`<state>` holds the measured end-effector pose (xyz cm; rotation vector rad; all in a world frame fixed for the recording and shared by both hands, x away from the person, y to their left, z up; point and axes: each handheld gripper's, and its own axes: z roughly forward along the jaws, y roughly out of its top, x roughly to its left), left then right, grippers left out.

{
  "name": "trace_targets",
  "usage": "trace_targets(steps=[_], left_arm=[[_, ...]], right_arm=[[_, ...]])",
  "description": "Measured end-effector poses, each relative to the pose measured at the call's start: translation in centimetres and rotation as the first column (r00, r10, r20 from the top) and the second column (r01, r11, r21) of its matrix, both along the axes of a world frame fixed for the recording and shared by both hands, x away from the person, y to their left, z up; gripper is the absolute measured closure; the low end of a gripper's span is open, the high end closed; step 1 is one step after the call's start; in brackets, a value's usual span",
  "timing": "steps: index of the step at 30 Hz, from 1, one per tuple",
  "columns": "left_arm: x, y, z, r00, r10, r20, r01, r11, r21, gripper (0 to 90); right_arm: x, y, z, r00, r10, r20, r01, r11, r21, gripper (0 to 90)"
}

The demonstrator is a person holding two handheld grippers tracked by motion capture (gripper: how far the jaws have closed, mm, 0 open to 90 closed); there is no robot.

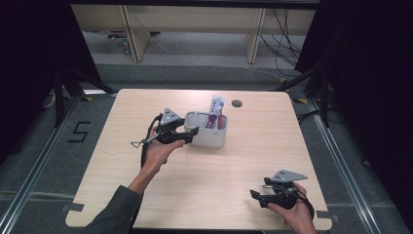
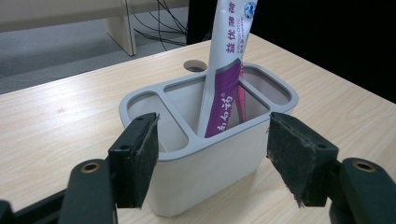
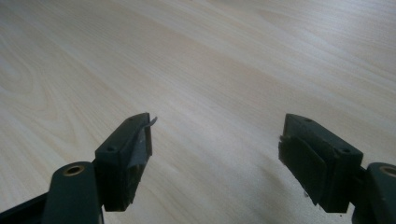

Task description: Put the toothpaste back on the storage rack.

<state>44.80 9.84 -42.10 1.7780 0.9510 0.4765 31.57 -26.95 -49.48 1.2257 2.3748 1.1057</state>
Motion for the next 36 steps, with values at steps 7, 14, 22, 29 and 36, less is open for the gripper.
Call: trace_targets(steps=[7,14,22,29,36], left_arm=[[-0.7,0.6,-0.2,0.9999,-0.012,-0.005,0.012,0.9999,0.005,31.2],[-1.4,1.7,-0.3,1.0000,-0.006,-0.007,0.006,0.9999,0.010,28.8],[-2.5,2.6,-0.3,0.9998,-0.021,-0.003,0.021,0.9994,0.028,27.1],[-3.5,3.3,-0.3,0.9991,-0.040,0.014,0.040,0.9977,0.054,26.5],[-4.3,3.5,-1.1,0.9974,-0.069,0.021,0.068,0.9967,0.043,23.6]], right_arm=[[0.1,0.0,-0.1,1.0000,0.007,0.004,-0.007,1.000,0.011,26.1],[0.2,0.0,-0.1,0.9999,0.007,0.013,-0.007,1.000,-0.003,26.1],[0.2,0.1,-0.1,0.9997,0.013,0.019,-0.013,1.000,0.001,26.1],[0.2,0.1,-0.1,0.9998,0.013,0.013,-0.013,1.000,0.002,26.1],[0.1,0.0,0.1,0.9997,0.010,0.021,-0.010,1.000,0.004,26.1]])
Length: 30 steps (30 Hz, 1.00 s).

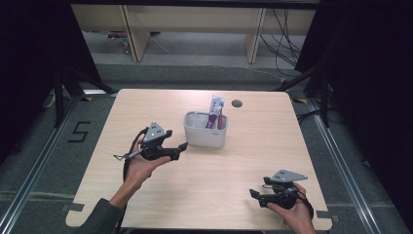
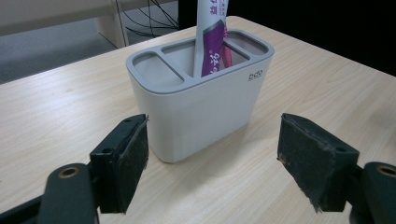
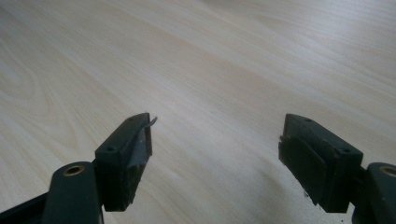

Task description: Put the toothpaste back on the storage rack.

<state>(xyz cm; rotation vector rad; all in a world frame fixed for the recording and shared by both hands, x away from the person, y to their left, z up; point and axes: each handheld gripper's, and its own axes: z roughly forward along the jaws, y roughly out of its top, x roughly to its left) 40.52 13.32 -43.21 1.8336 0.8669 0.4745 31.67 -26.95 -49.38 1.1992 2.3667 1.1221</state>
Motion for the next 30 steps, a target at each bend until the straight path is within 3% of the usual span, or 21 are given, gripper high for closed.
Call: trace_targets(steps=[1,2,5,12,18,30], left_arm=[[-0.1,0.0,-0.1,1.0000,-0.006,-0.001,0.006,1.0000,0.005,23.1],[0.0,0.0,-0.3,0.9999,-0.014,0.003,0.014,0.9999,0.002,22.9],[-0.1,0.0,-0.9,0.9999,-0.015,-0.002,0.015,0.9999,0.000,22.2],[-0.6,0.2,-2.0,0.9994,-0.015,-0.031,0.015,0.9998,-0.010,20.7],[-1.4,0.5,-2.7,0.9986,-0.030,-0.044,0.030,0.9995,-0.002,20.0],[-3.3,2.8,-3.5,0.9979,-0.042,-0.050,0.042,0.9991,0.006,19.5]], right_arm=[[0.0,0.0,0.0,0.9999,0.006,-0.010,-0.005,1.000,0.012,26.1],[0.0,-0.1,0.0,0.9998,-0.007,0.020,0.007,1.000,0.000,26.1],[0.0,0.0,0.0,0.9998,-0.022,0.001,0.022,1.000,0.018,26.1],[0.1,-0.1,0.0,0.9996,0.001,0.027,-0.002,1.000,0.009,26.1],[-0.1,0.0,0.1,1.0000,-0.003,0.006,0.003,1.000,0.024,26.1],[0.1,-0.1,0.0,0.9999,-0.004,0.013,0.004,1.000,0.019,26.1]])
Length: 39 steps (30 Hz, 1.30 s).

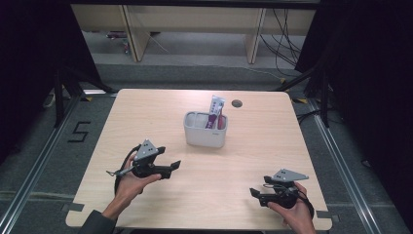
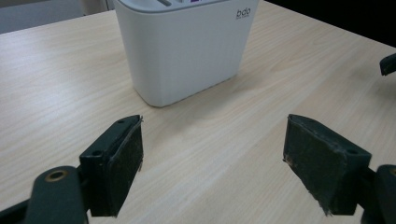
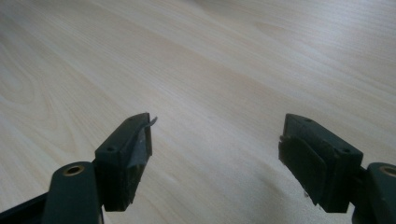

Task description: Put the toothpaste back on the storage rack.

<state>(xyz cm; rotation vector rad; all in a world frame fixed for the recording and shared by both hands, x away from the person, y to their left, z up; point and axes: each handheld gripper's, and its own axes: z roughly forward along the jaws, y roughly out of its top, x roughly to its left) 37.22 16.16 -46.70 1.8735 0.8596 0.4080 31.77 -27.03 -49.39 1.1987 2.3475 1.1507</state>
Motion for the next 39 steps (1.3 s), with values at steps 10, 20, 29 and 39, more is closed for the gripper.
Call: trace_targets(steps=[10,20,29,39], left_arm=[[-1.1,0.9,-0.6,1.0000,-0.001,-0.001,0.001,0.9999,0.014,19.2],[-2.5,1.3,-1.2,1.0000,-0.006,-0.008,0.007,0.9994,0.033,19.1],[-4.4,1.8,-2.1,0.9997,-0.021,-0.014,0.021,0.9985,0.050,19.0],[-6.2,2.7,-2.8,0.9996,-0.021,-0.019,0.022,0.9968,0.076,18.9]], right_arm=[[0.0,0.0,0.0,1.0000,-0.003,0.005,0.003,1.000,-0.004,26.1],[0.1,0.2,-0.1,1.0000,0.001,-0.003,-0.001,1.000,0.009,26.1],[0.2,0.5,0.0,0.9999,0.009,-0.005,-0.009,1.000,-0.011,26.1],[0.2,0.6,0.0,1.0000,0.005,-0.001,-0.006,1.000,-0.017,26.1]])
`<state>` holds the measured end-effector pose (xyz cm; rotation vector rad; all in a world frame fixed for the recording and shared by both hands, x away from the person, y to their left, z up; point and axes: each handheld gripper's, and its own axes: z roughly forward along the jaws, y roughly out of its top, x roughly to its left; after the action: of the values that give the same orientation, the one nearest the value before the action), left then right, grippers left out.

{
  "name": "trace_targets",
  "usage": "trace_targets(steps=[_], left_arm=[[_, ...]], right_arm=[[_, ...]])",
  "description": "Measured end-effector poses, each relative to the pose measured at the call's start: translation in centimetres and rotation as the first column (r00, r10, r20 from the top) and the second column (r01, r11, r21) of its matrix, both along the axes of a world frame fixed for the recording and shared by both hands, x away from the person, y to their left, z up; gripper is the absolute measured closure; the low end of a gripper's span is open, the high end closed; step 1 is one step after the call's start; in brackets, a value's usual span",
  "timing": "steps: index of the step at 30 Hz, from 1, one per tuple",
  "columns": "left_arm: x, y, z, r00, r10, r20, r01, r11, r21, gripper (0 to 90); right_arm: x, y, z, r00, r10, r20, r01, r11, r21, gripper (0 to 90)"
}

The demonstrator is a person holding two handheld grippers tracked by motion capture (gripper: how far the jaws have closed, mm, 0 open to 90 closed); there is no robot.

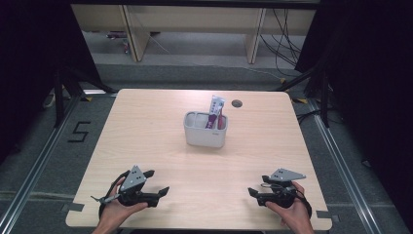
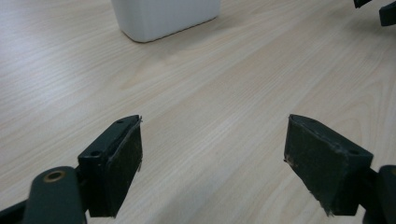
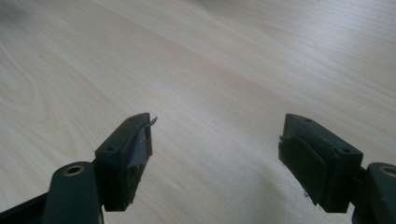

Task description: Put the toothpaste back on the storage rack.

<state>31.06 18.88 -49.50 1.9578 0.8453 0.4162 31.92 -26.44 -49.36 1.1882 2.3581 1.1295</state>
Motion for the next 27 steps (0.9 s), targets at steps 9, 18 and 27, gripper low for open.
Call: trace_targets(steps=[9,18,27], left_arm=[[-1.1,0.3,-0.4,0.9997,-0.015,-0.020,0.015,0.9999,0.002,18.6],[-2.2,-0.1,-0.4,0.9994,-0.030,-0.017,0.030,0.9995,0.007,18.7],[-3.0,-0.3,-0.5,0.9990,-0.042,-0.014,0.043,0.9985,0.035,18.7]], right_arm=[[0.0,0.1,0.0,0.9998,0.016,-0.008,-0.016,1.000,0.011,26.1],[-0.1,0.3,0.1,1.0000,0.000,0.002,0.000,1.000,0.000,26.1],[-0.3,0.4,0.1,1.0000,-0.002,-0.010,0.003,1.000,0.010,26.1]])
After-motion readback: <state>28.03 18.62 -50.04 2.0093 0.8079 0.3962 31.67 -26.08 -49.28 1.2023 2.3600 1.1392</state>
